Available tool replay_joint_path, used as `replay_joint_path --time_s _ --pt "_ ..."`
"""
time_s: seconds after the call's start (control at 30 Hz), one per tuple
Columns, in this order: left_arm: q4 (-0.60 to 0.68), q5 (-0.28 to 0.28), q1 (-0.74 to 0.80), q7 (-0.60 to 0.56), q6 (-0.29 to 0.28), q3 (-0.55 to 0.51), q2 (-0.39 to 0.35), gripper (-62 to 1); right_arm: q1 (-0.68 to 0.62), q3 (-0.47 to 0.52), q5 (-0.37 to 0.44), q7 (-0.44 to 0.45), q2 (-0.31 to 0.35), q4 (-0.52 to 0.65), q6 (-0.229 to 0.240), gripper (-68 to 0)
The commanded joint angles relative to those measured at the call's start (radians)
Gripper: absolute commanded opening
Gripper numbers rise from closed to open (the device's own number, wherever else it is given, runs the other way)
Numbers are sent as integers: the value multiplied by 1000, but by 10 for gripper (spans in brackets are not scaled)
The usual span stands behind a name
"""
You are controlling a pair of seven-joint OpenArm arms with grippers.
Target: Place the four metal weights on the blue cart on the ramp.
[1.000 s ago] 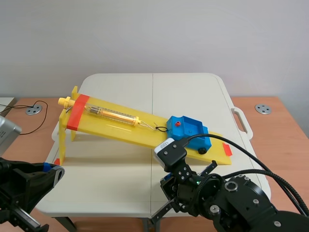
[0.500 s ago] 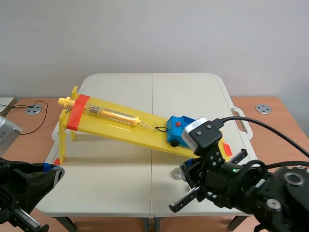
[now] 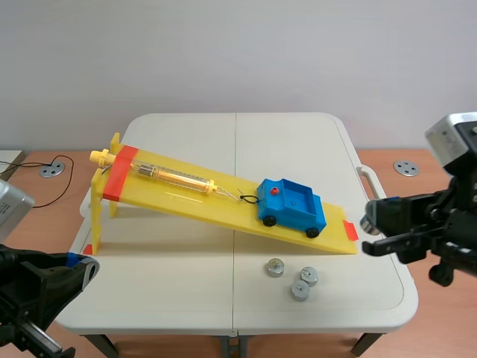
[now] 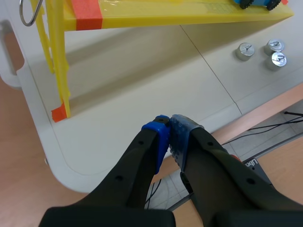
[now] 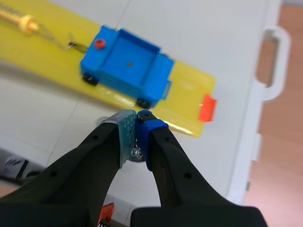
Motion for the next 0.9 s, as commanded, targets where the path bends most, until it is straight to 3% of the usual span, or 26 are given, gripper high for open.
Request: replay_joint_path --time_s 0.0,0.3,0.57,0.87 --pt "68 -74 -20 -85 -35 -8 8 -578 107 -3 58 127 -12 56 19 -669" --pt "68 -74 -20 -85 -35 -8 8 -578 315 -6 58 127 -129 -144 27 -669" --pt "68 -74 -20 -85 -35 -8 8 -578 468 -43 42 141 -192 -324 44 -669" --pt "68 -74 -20 -85 -35 -8 8 -578 566 -70 -6 159 -233 -445 49 -669"
